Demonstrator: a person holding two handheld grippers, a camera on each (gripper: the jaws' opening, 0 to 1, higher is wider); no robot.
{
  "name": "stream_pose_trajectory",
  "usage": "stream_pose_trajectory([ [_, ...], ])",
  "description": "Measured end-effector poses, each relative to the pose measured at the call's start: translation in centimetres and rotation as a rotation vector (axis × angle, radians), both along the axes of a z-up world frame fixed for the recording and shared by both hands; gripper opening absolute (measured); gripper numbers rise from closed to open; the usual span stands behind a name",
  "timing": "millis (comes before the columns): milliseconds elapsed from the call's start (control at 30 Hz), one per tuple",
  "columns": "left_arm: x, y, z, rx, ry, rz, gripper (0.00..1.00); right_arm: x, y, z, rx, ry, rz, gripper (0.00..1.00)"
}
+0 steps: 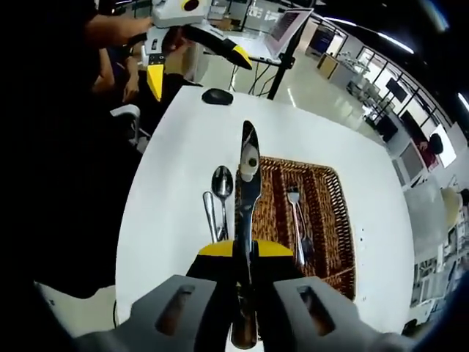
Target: Arrange the knives, forks, and spoons in their matching storage slots by inserting each utensil handle-first until every utensil is classified and aligned in the correct compartment
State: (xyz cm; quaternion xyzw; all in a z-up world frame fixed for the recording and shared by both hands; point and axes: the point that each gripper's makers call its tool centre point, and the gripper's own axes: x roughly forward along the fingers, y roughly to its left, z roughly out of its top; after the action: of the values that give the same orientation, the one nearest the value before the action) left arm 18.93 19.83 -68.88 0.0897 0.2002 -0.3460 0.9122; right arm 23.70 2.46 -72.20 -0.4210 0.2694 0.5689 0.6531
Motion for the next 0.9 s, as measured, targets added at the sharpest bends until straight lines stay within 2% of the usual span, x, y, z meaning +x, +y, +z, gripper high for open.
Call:
stream_pose_trajectory([
  [300, -0.6, 0.0, 0.7, 0.007, -0.019, -0.001, 1.0, 2.1, 0.1, -1.1, -0.029, -0.015, -0.004, 0.04],
  [667, -0.7, 0.0, 1.3, -0.008, -0.034, 0.005, 1.0, 4.4, 0.2, -0.8, -0.026, -0.03, -0.018, 0.04],
  [767, -0.7, -0.1, 1.6, -0.033, -0.038, 0.01, 1.0, 5.2, 0.4, -0.6, -0.023, -0.041, -0.017, 0.04],
  [900, -0.8, -0.2, 1.5, -0.019, -0.037, 0.008, 1.0, 5.7, 0.6, -0.4, -0.018, -0.043, -0.016, 0.04],
])
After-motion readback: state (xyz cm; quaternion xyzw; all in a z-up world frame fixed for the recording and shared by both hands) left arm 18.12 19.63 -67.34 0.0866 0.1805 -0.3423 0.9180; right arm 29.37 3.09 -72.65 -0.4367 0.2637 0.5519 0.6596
